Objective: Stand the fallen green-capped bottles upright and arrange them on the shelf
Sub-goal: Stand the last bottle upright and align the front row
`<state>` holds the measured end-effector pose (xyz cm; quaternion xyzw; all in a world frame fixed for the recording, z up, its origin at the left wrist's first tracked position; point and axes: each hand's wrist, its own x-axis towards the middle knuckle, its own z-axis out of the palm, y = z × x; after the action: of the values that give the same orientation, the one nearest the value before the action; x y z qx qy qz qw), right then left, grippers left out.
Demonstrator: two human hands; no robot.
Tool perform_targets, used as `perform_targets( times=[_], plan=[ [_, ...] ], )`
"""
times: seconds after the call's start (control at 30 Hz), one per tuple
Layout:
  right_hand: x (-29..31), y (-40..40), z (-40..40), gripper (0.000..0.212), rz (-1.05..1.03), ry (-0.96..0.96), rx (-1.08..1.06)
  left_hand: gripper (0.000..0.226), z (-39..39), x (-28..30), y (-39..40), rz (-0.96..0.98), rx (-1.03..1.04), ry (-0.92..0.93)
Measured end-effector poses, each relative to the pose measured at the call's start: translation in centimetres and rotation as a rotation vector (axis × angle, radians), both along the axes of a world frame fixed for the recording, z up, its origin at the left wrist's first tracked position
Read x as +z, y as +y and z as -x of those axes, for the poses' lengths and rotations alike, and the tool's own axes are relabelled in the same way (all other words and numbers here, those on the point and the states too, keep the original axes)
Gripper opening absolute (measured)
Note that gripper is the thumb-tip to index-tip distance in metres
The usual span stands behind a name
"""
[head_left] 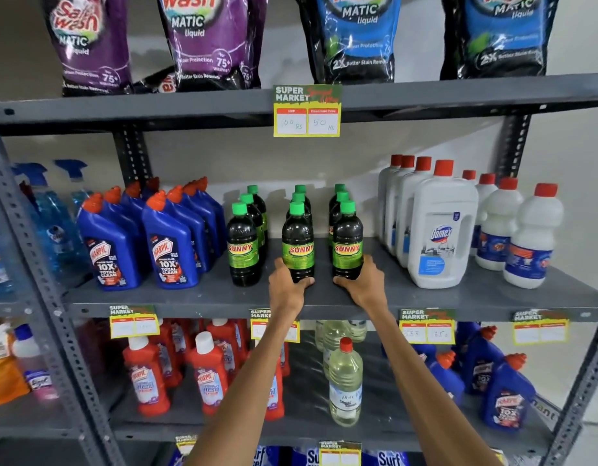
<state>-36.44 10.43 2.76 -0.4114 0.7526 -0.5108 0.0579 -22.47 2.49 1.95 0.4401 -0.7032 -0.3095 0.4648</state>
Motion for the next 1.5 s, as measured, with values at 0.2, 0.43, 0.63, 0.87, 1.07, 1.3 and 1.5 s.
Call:
perform_targets(
  times=[0.2, 0.43, 0.63, 0.87, 1.07, 1.3, 1.5],
  plan=[
    [0.0, 0.0, -0.3, 0.064, -0.007, 0.018, -0.017, 0.057, -0.2, 0.2, 0.4, -0.002, -0.005, -0.027],
    [-0.1, -0.3, -0.5, 0.063, -0.050, 0.073, -0.037, 0.058, -0.2, 0.3, 0.5, 0.012, -0.017, -0.063],
    [-0.1, -0.3, -0.4, 0.064, -0.080, 0.094, -0.030, 0.053, -0.1, 0.3, 0.0, -0.011, -0.027, -0.122],
    [-0.1, -0.2, -0.6, 0.067, -0.102, 0.102, -0.012, 0.052, -0.7, 0.7, -0.6, -0.081, -0.108, -0.108],
    [-0.1, -0.1, -1.0, 0.065, -0.112, 0.106, -0.038, 0.050, -0.8, 0.6, -0.4, -0.065, -0.101, -0.100],
    [-0.1, -0.2, -1.2, 0.062, -0.118, 0.098, -0.048, 0.051, -0.8, 0.7, -0.2, -0.069, -0.095, -0.110],
    [-0.2, -0.3, -1.2, 0.061, -0.125, 0.116, -0.037, 0.052, -0.8, 0.7, -0.2, -0.070, -0.094, -0.123]
  ],
)
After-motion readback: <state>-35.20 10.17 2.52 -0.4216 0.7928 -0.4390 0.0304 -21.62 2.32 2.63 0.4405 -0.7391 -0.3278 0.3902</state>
